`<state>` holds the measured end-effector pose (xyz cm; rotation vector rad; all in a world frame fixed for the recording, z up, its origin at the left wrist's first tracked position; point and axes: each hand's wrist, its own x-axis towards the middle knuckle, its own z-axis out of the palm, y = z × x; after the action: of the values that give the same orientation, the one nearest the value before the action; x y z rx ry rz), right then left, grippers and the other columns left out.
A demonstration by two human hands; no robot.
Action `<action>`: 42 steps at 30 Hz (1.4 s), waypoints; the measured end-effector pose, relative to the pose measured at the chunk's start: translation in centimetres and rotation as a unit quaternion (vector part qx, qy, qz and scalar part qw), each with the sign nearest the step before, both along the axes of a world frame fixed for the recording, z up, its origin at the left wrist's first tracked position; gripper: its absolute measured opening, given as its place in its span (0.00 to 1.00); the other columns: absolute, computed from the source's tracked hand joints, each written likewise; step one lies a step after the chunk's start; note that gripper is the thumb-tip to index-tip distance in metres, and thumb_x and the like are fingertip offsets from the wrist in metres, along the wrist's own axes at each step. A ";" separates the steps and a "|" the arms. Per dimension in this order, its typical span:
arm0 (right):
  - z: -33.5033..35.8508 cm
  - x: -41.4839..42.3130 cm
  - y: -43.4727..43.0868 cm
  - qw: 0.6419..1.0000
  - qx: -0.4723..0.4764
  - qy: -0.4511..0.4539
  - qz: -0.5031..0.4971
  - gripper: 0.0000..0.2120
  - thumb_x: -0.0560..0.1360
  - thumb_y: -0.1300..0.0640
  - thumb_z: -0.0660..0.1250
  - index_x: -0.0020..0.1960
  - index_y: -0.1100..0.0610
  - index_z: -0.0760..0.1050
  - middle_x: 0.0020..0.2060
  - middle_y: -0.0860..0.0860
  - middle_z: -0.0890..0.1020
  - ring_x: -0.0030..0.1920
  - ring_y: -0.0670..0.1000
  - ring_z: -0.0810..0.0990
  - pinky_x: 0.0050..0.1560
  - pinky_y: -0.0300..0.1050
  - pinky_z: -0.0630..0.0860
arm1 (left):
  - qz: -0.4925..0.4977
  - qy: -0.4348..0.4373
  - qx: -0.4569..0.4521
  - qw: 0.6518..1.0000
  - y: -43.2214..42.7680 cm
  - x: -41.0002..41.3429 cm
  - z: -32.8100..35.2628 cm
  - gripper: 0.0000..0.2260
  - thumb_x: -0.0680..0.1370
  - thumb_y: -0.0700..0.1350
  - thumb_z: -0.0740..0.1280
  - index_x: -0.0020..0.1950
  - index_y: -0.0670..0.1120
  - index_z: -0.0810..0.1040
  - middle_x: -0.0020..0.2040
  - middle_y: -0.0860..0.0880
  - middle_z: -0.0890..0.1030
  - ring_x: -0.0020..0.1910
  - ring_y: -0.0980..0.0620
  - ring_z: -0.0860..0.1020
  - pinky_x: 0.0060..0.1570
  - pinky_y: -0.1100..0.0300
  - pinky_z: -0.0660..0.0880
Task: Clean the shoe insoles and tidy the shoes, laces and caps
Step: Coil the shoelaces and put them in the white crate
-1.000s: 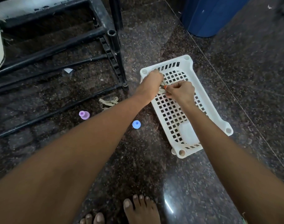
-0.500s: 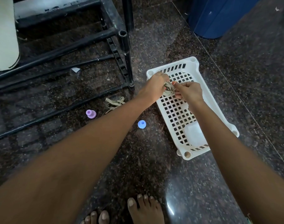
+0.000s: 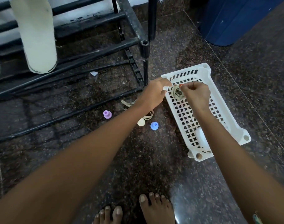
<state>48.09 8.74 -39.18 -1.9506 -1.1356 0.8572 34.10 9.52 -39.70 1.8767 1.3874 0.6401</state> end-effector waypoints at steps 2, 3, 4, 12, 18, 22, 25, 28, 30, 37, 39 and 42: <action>0.4 -1.4 -0.4 1.000 0.008 -0.007 0.022 0.05 0.72 0.57 0.68 0.39 0.57 0.77 0.31 0.44 0.76 0.32 0.40 0.73 0.34 0.26 0.67 | 0.007 -0.019 -0.001 1.000 -0.8 -1.6 0.4 0.13 0.76 0.29 0.60 0.57 0.36 0.78 0.55 0.39 0.78 0.56 0.45 0.76 0.60 0.57 0.72; 0.5 -2.2 -0.7 0.999 0.013 -0.010 0.034 0.05 0.72 0.58 0.67 0.39 0.58 0.78 0.31 0.45 0.77 0.32 0.40 0.73 0.33 0.25 0.67 | 0.012 -0.020 -0.001 1.000 -1.1 -2.5 0.5 0.12 0.76 0.28 0.60 0.55 0.35 0.78 0.54 0.39 0.79 0.55 0.46 0.77 0.58 0.58 0.72; 0.6 -2.9 -1.0 0.999 0.020 -0.012 0.048 0.05 0.72 0.59 0.67 0.39 0.58 0.78 0.32 0.46 0.78 0.33 0.40 0.73 0.33 0.27 0.67 | 0.019 -0.018 0.000 1.000 -1.5 -3.4 0.6 0.12 0.76 0.28 0.60 0.55 0.35 0.79 0.53 0.40 0.79 0.54 0.46 0.77 0.57 0.59 0.72; -0.8 -7.8 -2.5 0.992 -0.012 0.010 0.127 0.05 0.73 0.66 0.64 0.40 0.59 0.78 0.34 0.49 0.79 0.37 0.46 0.76 0.36 0.30 0.70 | 0.117 0.024 -0.037 0.992 -3.3 -9.5 -0.9 0.13 0.74 0.27 0.59 0.53 0.36 0.80 0.53 0.41 0.80 0.53 0.47 0.78 0.53 0.64 0.72; -2.8 -10.2 -2.8 0.981 -0.048 -0.040 0.185 0.05 0.73 0.63 0.67 0.47 0.63 0.78 0.45 0.55 0.81 0.44 0.50 0.78 0.50 0.42 0.74 | 0.153 0.062 -0.094 0.982 -3.4 -11.3 -3.3 0.13 0.75 0.28 0.60 0.54 0.37 0.79 0.55 0.40 0.79 0.53 0.45 0.78 0.56 0.54 0.75; -3.5 -11.4 -2.8 0.970 -0.045 -0.080 0.224 0.06 0.73 0.64 0.66 0.48 0.63 0.79 0.46 0.59 0.82 0.46 0.56 0.80 0.50 0.53 0.77 | 0.170 0.072 -0.126 0.975 -3.6 -11.0 -4.2 0.08 0.76 0.31 0.62 0.52 0.38 0.79 0.53 0.40 0.79 0.51 0.45 0.78 0.53 0.54 0.75; -4.4 -11.8 -2.6 0.952 -0.050 -0.131 0.271 0.06 0.72 0.62 0.66 0.48 0.60 0.79 0.47 0.58 0.81 0.48 0.57 0.79 0.44 0.49 0.75 | 0.179 0.079 -0.153 0.969 -3.8 -10.3 -4.6 0.04 0.74 0.35 0.68 0.48 0.39 0.77 0.49 0.42 0.80 0.50 0.46 0.78 0.50 0.55 0.74; -4.8 -12.1 -2.3 0.944 -0.057 -0.156 0.286 0.08 0.72 0.63 0.65 0.49 0.58 0.79 0.49 0.56 0.80 0.49 0.57 0.79 0.42 0.49 0.74 | 0.176 0.111 -0.153 0.966 -3.8 -9.6 -4.8 0.04 0.73 0.33 0.66 0.47 0.39 0.76 0.50 0.41 0.79 0.50 0.43 0.78 0.50 0.50 0.75; -5.0 -12.1 -2.2 0.946 -0.064 -0.149 0.279 0.08 0.72 0.64 0.65 0.50 0.58 0.79 0.50 0.56 0.80 0.49 0.57 0.79 0.45 0.52 0.76 | 0.175 0.136 -0.146 0.964 -3.8 -9.2 -4.7 0.08 0.74 0.30 0.61 0.49 0.38 0.75 0.52 0.40 0.76 0.51 0.41 0.76 0.47 0.50 0.73; -4.5 -11.8 -2.2 0.964 -0.037 -0.090 0.249 0.06 0.72 0.65 0.67 0.48 0.61 0.79 0.50 0.57 0.80 0.49 0.54 0.79 0.52 0.47 0.76 | 0.193 0.086 -0.134 0.968 -3.8 -9.6 -4.6 0.11 0.72 0.27 0.59 0.45 0.41 0.73 0.48 0.41 0.76 0.47 0.43 0.76 0.45 0.52 0.71; -3.8 -12.0 -2.4 0.963 -0.015 -0.076 0.260 0.07 0.72 0.66 0.66 0.49 0.63 0.79 0.49 0.57 0.81 0.49 0.53 0.78 0.50 0.39 0.73 | 0.199 0.040 -0.139 0.969 -3.7 -10.0 -3.9 0.11 0.72 0.27 0.61 0.41 0.44 0.71 0.41 0.44 0.75 0.42 0.46 0.75 0.43 0.55 0.73; -2.5 -12.7 -2.9 0.962 -0.008 -0.013 0.273 0.08 0.72 0.68 0.65 0.50 0.64 0.79 0.46 0.56 0.82 0.47 0.51 0.80 0.47 0.33 0.73 | 0.193 -0.007 -0.154 0.969 -3.8 -10.8 -1.9 0.12 0.72 0.29 0.66 0.37 0.46 0.71 0.35 0.50 0.73 0.36 0.54 0.73 0.40 0.63 0.72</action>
<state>35.43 5.84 -41.68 -1.6796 -1.7258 1.1232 23.32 5.75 -41.63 1.3676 1.7524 0.5797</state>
